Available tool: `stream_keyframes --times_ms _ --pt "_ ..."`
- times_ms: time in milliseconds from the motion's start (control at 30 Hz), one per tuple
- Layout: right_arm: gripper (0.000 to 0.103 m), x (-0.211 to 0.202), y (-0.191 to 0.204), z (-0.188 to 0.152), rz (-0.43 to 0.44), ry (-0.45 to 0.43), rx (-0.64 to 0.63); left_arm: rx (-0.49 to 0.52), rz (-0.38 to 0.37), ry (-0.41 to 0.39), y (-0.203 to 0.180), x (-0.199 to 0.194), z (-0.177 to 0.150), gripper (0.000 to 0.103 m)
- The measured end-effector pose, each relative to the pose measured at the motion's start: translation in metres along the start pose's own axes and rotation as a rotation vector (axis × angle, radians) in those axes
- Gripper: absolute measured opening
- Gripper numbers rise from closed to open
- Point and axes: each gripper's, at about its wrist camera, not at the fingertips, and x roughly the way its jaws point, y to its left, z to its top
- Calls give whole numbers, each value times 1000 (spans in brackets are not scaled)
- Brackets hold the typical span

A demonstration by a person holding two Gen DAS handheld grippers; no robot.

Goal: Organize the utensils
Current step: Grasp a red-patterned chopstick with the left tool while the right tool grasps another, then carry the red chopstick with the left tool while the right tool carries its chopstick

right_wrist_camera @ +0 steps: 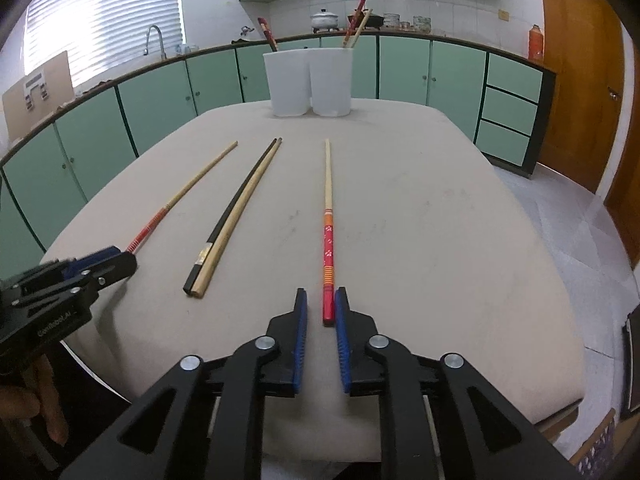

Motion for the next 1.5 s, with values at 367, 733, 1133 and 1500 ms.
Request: stream_keyframes --times_ms 367,733,1133,1500 --pt "6 -37 -3 19 29 -9 19 -94 -51 8 13 -28 23 5" --pt "6 -110 -12 97 66 -95 -20 -35 -66 -114 14 -102 86 5" --pt "6 -104 0 175 84 -44 -160 55 -87 -77 11 -101 151 5" --pt "6 -91 -2 246 111 58 -209 67 -137 -10 22 -86 212 5"
